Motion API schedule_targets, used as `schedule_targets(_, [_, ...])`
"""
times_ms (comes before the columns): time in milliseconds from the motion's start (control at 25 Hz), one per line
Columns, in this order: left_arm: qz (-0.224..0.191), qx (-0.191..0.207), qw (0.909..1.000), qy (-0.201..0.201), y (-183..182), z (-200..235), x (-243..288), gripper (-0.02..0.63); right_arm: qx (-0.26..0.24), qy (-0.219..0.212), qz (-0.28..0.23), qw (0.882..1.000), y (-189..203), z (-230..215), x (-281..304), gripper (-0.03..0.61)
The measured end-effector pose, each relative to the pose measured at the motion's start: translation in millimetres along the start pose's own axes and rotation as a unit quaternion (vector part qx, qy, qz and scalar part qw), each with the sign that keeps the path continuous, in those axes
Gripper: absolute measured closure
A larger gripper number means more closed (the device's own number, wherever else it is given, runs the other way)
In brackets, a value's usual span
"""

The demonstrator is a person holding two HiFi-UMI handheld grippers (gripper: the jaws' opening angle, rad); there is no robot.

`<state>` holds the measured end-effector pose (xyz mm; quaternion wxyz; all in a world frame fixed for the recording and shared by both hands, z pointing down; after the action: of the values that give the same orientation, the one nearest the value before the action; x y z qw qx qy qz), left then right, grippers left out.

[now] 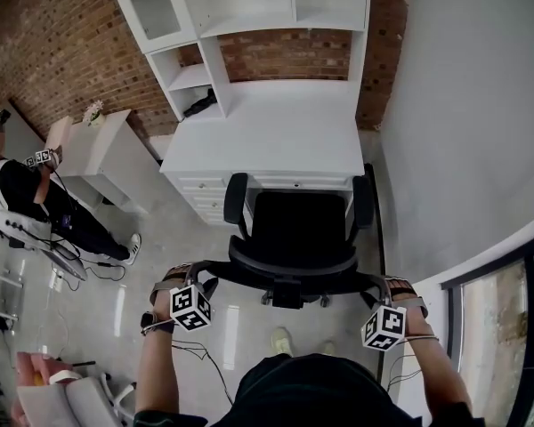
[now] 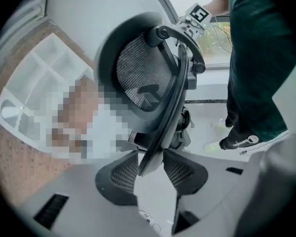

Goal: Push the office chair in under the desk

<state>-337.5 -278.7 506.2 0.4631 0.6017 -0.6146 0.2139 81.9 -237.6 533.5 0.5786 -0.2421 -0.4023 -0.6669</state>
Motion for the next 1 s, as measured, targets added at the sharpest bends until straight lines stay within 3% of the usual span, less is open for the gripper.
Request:
schedule_targets(360, [-0.05, -0.075, 0.9947, -0.048, -27, -4, -45, 0.507, 0.075, 0.035, -0.078, 0.993, 1, -37, -46, 0.472])
schedule_targets(560, [-0.113, -0.138, 0.9811, -0.076, -53, -2, -66, 0.544, 0.157, 0.055, -0.134, 0.977, 1, -60, -68, 0.507])
schedule_targets(680, [-0.174, -0.206, 0.9589, -0.086, -68, 3, -81, 0.572, 0.221, 0.072, -0.173, 0.957, -2, -76, -77, 0.528])
schedule_targets(840, [-0.257, -0.298, 0.9148, -0.092, -88, 2, -96, 0.594, 0.296, 0.082, -0.239, 0.921, -9, -94, -84, 0.538])
schedule_targets(1000, [-0.316, -0.361, 0.8714, -0.1, -103, 5, -109, 0.598, 0.316, 0.104, -0.266, 0.905, -15, -107, -91, 0.545])
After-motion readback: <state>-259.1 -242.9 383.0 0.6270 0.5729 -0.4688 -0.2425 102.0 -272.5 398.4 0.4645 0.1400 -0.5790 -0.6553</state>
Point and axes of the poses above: the fingertips, and each gripper's own axes: x forward along the fingers, z to its left, y out of its underside, the point moved 10 cm from there along -x, backward along the fingers, and after that the axes turned 3 degrees about -x, right-handed, at the moved point
